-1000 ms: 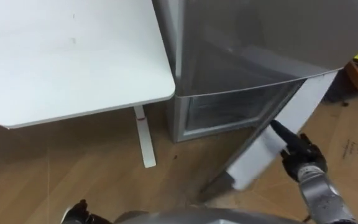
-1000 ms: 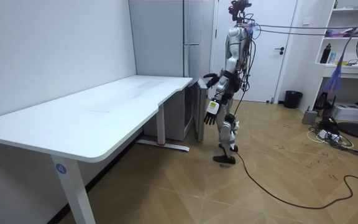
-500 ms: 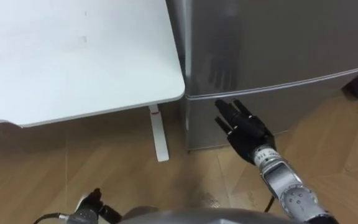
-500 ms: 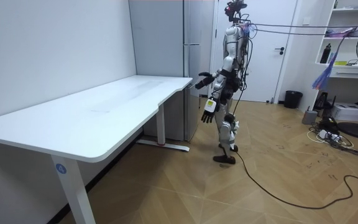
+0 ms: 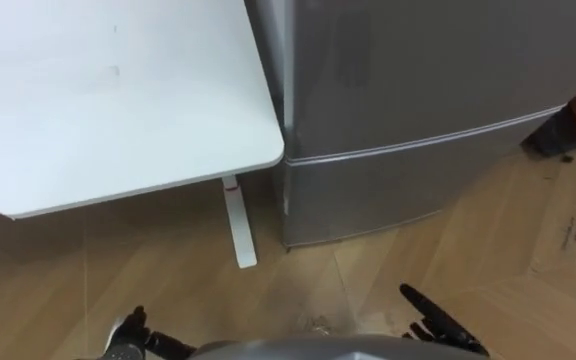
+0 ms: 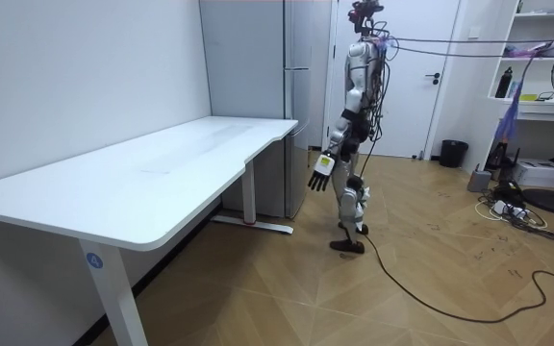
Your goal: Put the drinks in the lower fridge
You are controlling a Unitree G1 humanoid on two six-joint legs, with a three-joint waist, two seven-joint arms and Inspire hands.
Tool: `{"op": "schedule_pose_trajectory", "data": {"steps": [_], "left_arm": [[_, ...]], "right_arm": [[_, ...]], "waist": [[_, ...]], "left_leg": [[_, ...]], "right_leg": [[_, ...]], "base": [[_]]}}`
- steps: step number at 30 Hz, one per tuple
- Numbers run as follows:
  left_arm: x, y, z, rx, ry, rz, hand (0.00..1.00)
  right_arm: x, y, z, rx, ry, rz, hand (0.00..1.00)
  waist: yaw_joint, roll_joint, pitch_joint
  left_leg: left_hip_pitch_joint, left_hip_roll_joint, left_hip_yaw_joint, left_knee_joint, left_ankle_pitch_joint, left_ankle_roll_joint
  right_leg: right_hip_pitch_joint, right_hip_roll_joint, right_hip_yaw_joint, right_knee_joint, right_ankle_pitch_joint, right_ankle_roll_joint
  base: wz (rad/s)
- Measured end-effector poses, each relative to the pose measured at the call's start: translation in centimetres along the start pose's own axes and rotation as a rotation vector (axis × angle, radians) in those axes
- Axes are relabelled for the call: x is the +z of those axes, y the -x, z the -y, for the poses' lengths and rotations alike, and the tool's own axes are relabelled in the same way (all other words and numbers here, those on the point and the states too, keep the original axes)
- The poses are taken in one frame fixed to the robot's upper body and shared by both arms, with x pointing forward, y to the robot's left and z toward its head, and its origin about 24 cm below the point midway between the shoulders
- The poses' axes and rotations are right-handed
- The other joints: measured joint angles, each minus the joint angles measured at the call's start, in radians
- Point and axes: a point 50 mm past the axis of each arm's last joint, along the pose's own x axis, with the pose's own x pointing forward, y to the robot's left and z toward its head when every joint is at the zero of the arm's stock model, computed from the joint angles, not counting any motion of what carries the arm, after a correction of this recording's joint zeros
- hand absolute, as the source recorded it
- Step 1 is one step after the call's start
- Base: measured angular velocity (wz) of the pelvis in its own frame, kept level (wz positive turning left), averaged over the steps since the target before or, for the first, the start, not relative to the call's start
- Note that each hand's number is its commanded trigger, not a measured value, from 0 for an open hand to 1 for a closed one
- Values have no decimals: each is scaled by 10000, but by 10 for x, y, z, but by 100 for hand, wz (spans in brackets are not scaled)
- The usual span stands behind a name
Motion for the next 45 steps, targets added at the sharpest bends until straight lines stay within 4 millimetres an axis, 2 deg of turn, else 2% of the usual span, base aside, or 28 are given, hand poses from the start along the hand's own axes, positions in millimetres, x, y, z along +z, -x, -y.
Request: {"op": "schedule_pose_trajectory", "data": {"steps": [2, 9, 10, 12, 13, 14, 16, 19, 22, 25, 27, 32, 37, 42, 45], "left_arm": [[-10, 2, 1, 53, 669, -220, 0], [-55, 11, -5, 435, 1223, -1656, 0], [-61, 13, -6, 520, 1220, -1830, 0], [-68, 15, -5, 587, 1127, -2017, 0], [-73, 16, -5, 586, 1032, -2189, 0], [-76, 17, -4, 573, 990, -2393, 0], [-78, 18, -3, 508, 914, -2593, 0], [-81, 19, -1, 376, 826, -2851, 0], [-85, 20, 1, 82, 793, -3105, 0], [-85, 20, -1, -97, 703, -3185, 0], [-85, 20, -1, -230, 620, -3236, 0], [-80, 17, 0, -563, 362, -3314, 0], [-69, 13, 1, -770, 157, -3036, 0], [-62, 11, 3, -1114, -395, -2933, 0], [-56, 9, 4, -1292, -843, -2773, 0]], "right_arm": [[-4, 0, 0, -26, -329, -164, 0], [-3, -3, -4, 140, 123, -459, 0], [-3, -3, -3, 13, 581, -577, 0], [-2, -3, 2, -291, 1942, -937, 0], [-2, -3, 1, -349, 3146, -1189, 0], [-3, -3, 1, -439, 4143, -1435, 0], [-3, -4, 0, -580, 5641, -1770, 0], [0, -6, -2, -953, 7078, -2110, 0], [4, -6, -2, -1088, 7608, -2249, 0], [7, -3, 7, -1294, 7637, -2278, 0], [5, -1, 11, -1378, 7474, -2325, 0], [5, -1, 11, -1397, 7416, -2304, 0], [5, -2, 10, -1303, 7393, -2287, 0], [7, -2, 10, -1390, 7367, -2220, 0], [8, -2, 10, -1389, 7102, -2135, 0]], "waist": [[179, -2, 6], [292, 36, 8], [281, 22, 18], [412, 28, 15], [433, -38, 74], [486, -35, 74], [767, -25, 77], [682, -88, 81], [798, -116, 72], [868, -162, 66], [962, -186, 58], [929, -188, 68], [858, -164, 71], [825, -52, 67], [595, -16, 76]], "left_leg": [[57, -42, -202, -12, -11, 12], [-14, -146, -719, 88, -11, 14], [-33, -192, -920, 156, -11, 15], [6, -228, -943, 174, -11, 16], [0, -267, -1087, 189, -12, 17], [1, -306, -1206, 198, -16, 25], [-54, -311, -1257, 222, -20, 33], [-94, -404, -1543, 356, -20, 36], [-49, -438, -1613, 367, -20, 36], [-39, -487, -1618, 376, -21, 38], [-24, -495, -1612, 377, -28, 50], [-144, -496, -1611, 506, -66, 91], [-184, -478, -1597, 496, -77, 97], [-189, -442, -1452, 480, -86, 97], [-160, -444, -1442, 488, -86, 97]], "right_leg": [[53, -21, -113, -3, -64, 11], [294, -91, -572, -25, -127, 29], [370, -133, -812, -66, -140, 41], [473, -162, -896, -138, -174, 51], [562, -183, -1026, -162, -199, 66], [584, -206, -1084, -147, -243, 80], [550, -209, -1063, -129, -294, 73], [702, -254, -1346, -131, -371, 83], [803, -273, -1382, -146, -399, 88], [898, -392, -1598, -148, -459, 125], [917, -367, -1594, -144, -486, 135], [903, -336, -1596, -148, -517, 133], [862, -303, -1427, -149, -527, 115], [753, -257, -1143, -64, -513, 92], [713, -261, -1013, 9, -514, 91]], "base": [[21], [22], [44], [32], [27], [27], [9], [31], [16], [15], [6], [6], [1], [-6], [-2]]}}
